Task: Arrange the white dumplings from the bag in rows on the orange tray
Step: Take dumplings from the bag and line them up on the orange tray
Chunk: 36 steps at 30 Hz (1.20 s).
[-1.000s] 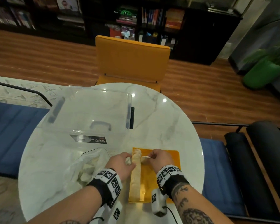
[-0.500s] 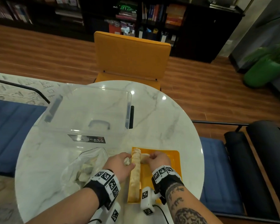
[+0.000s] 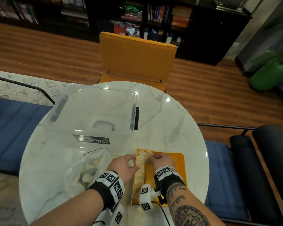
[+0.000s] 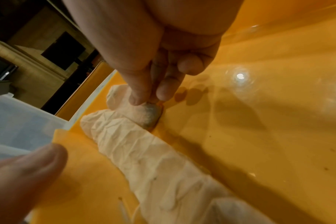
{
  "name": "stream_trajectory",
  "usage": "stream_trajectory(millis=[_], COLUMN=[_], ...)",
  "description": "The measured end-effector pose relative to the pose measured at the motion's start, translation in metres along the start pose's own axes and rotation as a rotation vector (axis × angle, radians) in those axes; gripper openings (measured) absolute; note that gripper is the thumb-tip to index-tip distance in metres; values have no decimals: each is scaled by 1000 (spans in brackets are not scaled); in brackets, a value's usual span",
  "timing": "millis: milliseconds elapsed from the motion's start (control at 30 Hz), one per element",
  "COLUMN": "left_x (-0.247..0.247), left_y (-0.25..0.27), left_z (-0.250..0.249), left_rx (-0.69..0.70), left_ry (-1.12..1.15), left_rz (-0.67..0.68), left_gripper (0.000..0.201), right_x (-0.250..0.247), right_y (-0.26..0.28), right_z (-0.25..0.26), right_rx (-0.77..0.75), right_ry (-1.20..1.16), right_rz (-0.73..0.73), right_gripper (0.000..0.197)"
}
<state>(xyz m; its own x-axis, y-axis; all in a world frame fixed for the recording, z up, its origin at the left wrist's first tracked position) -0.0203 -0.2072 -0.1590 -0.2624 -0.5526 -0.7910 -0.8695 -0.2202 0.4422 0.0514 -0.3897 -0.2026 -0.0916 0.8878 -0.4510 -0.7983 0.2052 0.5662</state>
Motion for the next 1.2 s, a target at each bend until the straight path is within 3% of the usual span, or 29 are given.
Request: stream_trajectory(millis=[233, 367, 500, 633, 767, 867, 1000, 1200], left_x=[-6, -16, -18, -27, -37, -39, -44, -46], left_y=[4, 5, 12, 29, 41, 39, 35, 28], left_z=[-1, -2, -15, -37, -52, -49, -46, -37], left_rx=[-29, -38, -74, -5, 96, 94, 97, 53], left_ry=[62, 269, 682, 842, 827, 824, 809, 838], left_rz=[-5, -20, 149, 270, 253, 203, 101, -51], left_gripper=[37, 28, 33, 46, 31, 16, 10, 6], right_x=[-1, -14, -20, -22, -31, -43, -55, -53], right_y=[1, 20, 68, 102, 107, 109, 111, 109], right_z=[-3, 12, 48, 68, 73, 75, 75, 61], right_rx=[22, -41, -260, -376, -399, -361, -323, -253], right_ry=[-9, -34, -207, -214, -198, -302, -480, -549], right_rz=[11, 55, 276, 450, 405, 361, 300, 257], right_gripper=[26, 14, 9, 17, 16, 10, 8, 5])
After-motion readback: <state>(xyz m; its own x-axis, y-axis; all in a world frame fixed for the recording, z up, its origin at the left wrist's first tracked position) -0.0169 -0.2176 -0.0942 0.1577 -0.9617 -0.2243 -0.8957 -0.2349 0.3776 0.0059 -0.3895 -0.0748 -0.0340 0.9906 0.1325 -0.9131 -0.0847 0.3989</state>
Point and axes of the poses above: each hand's wrist, its own y-axis away from the middle knuckle, its own x-axis out of the palm, z = x × y, the point moved 5 cm from there along -y, towards the middle knuckle, and after that the axes turned 12 degrees about -y, right-handed, at the moved point
